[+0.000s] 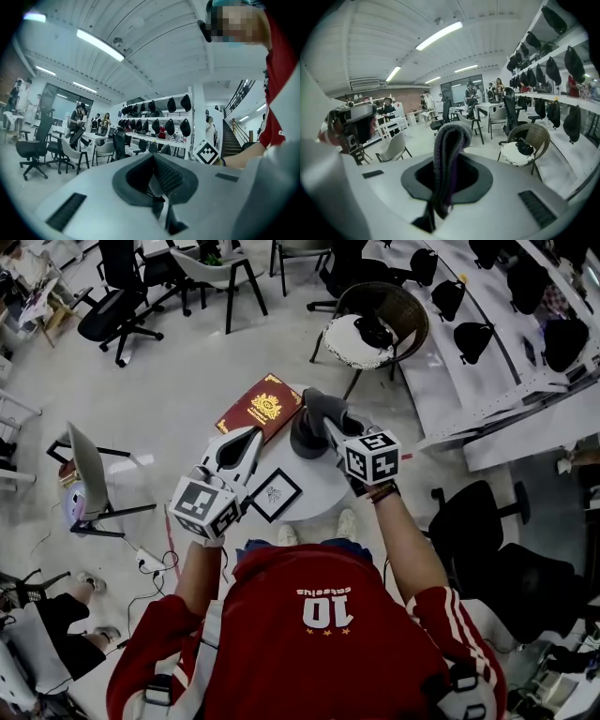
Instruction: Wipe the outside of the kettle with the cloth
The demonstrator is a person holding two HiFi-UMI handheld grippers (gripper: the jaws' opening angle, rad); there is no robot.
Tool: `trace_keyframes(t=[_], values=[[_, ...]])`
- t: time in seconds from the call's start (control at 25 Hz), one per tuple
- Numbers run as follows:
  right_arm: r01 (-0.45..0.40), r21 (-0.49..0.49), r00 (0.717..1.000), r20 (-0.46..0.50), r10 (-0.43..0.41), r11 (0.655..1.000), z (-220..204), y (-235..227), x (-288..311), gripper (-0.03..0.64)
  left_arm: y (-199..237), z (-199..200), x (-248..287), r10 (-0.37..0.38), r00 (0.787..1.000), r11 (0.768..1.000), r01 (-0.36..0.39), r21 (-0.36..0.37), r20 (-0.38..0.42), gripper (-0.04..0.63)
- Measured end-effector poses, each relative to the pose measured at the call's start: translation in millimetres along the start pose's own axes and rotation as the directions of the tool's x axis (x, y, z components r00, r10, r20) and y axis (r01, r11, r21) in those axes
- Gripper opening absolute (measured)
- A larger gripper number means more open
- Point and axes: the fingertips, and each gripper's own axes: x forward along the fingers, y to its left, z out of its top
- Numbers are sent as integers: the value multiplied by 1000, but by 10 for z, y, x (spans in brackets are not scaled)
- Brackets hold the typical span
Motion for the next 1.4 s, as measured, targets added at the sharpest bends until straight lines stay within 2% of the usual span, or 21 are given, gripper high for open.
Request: trace_keyframes(t=[0.36, 0.68, 1.08, 1.4], values=[[42, 2, 999, 21, -42, 999, 119, -651, -172, 55, -147, 29, 252, 40, 999, 999, -40, 12, -2, 8], [-3, -48, 998, -55, 1, 999, -53, -965, 193, 55, -203, 72, 348, 130, 991, 991, -130, 26, 13, 8], [-112, -32, 990, -91, 109, 993, -223, -1014, 739, 55, -213, 50, 186, 296, 955, 955, -296, 25, -2, 8], [-184, -17, 977, -116, 181, 983, -327, -918, 894, 55, -263, -5, 85, 365, 931, 931, -365, 19, -21, 8]])
